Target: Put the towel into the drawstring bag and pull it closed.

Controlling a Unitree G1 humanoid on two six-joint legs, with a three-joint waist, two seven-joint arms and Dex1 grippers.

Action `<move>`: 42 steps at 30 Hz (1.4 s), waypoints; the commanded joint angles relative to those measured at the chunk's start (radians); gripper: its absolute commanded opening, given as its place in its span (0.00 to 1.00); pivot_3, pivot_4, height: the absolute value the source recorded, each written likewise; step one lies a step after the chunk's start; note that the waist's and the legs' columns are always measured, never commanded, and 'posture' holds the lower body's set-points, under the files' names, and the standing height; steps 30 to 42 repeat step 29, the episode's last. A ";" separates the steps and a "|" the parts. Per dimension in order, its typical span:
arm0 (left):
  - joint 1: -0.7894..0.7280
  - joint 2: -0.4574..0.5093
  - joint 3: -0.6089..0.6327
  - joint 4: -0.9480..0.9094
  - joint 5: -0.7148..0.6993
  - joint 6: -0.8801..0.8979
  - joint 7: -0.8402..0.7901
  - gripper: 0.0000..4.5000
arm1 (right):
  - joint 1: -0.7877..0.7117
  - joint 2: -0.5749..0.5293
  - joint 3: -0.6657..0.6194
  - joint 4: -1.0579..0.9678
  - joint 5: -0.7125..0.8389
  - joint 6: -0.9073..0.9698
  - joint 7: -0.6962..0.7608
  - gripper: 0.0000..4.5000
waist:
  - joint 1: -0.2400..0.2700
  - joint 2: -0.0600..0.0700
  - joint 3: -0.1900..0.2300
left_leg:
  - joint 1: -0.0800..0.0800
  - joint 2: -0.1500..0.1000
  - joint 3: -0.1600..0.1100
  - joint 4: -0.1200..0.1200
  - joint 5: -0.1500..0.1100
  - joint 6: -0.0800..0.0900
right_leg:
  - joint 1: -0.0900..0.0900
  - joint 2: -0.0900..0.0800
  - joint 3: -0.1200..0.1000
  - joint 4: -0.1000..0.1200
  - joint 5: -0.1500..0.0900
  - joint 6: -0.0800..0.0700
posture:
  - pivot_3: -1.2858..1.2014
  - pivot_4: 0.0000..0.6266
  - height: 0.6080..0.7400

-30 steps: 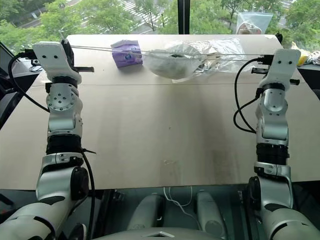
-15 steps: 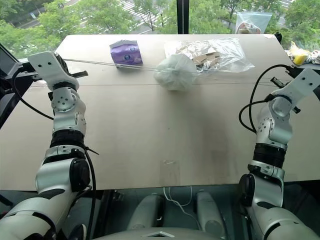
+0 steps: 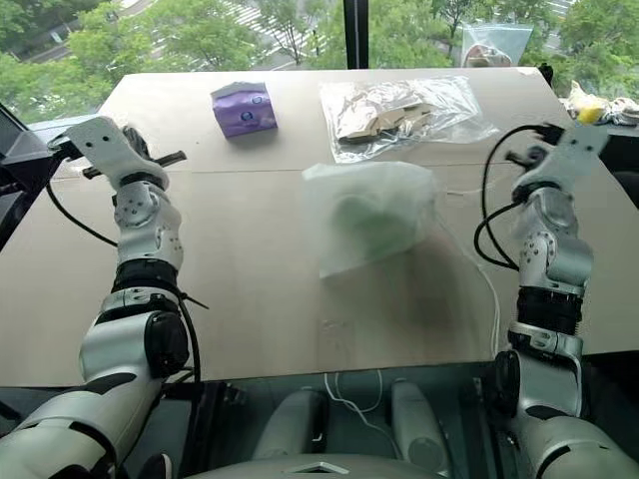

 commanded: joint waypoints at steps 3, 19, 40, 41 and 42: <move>-0.010 -0.014 -0.036 -0.038 -0.053 0.055 -0.203 0.00 | 0.129 -0.172 0.210 -0.228 0.038 0.174 0.326 0.42 | 0.006 0.000 0.000 | -0.002 0.000 -0.001 -0.001 0.000 0.000 | -0.001 -0.001 -0.001 -0.002 0.000 0.000 | 0.52 0.24 1.00; 0.548 0.155 -0.155 -0.649 -0.298 0.596 -0.939 0.00 | 0.617 -0.441 -0.110 -0.243 0.147 -0.079 0.873 0.76 | 0.017 -0.001 0.000 | 0.000 0.000 0.002 0.002 0.000 0.000 | 0.000 -0.001 0.001 -0.001 -0.001 0.001 | 0.52 0.24 1.00; 0.756 0.233 -0.182 -0.907 -0.293 0.675 -0.984 0.00 | 0.647 -0.415 -0.118 -0.043 0.094 -0.393 1.074 0.76 | 0.025 -0.001 0.000 | 0.007 0.001 0.004 0.007 0.000 0.000 | 0.007 -0.001 0.002 -0.001 -0.005 0.000 | 0.52 0.24 1.00; 0.756 0.233 -0.182 -0.907 -0.293 0.675 -0.984 0.00 | 0.647 -0.415 -0.118 -0.043 0.094 -0.393 1.074 0.76 | 0.025 -0.001 0.000 | 0.007 0.001 0.004 0.007 0.000 0.000 | 0.007 -0.001 0.002 -0.001 -0.005 0.000 | 0.52 0.24 1.00; 0.756 0.233 -0.182 -0.907 -0.293 0.675 -0.984 0.00 | 0.647 -0.415 -0.118 -0.043 0.094 -0.393 1.074 0.76 | 0.025 -0.001 0.000 | 0.007 0.001 0.004 0.007 0.000 0.000 | 0.007 -0.001 0.002 -0.001 -0.005 0.000 | 0.52 0.24 1.00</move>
